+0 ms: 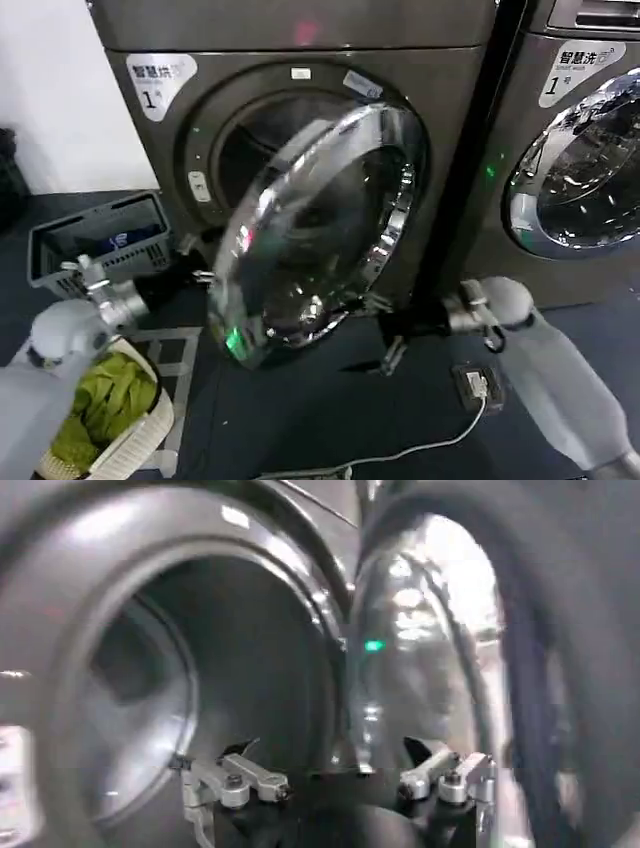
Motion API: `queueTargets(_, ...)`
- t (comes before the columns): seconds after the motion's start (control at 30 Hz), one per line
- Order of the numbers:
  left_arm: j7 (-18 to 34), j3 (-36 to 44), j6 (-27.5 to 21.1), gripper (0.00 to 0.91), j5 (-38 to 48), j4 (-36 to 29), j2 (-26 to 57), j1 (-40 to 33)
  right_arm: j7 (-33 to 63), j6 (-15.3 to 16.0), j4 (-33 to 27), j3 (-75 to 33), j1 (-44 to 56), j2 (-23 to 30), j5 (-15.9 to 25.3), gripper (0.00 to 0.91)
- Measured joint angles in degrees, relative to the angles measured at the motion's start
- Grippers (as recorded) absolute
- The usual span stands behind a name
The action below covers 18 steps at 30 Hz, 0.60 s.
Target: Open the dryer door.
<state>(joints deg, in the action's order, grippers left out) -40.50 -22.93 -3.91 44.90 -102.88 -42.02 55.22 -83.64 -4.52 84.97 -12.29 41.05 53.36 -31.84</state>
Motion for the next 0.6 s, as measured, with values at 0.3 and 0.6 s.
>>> queueTargets(0.3, -1.9, 7.4, 1.0, 0.907, 0.0, 0.0, 0.3, -4.1, 0.2, -0.4, -3.1, -14.0, 7.8, -3.6, 2.0, 0.907)
queueTargets(0.6, -1.7, 15.1, 2.5, 0.907, -0.6, -1.6, -1.0, -8.3, 7.8, -1.8, -8.0, -31.9, 15.4, -4.4, 2.9, 0.907)
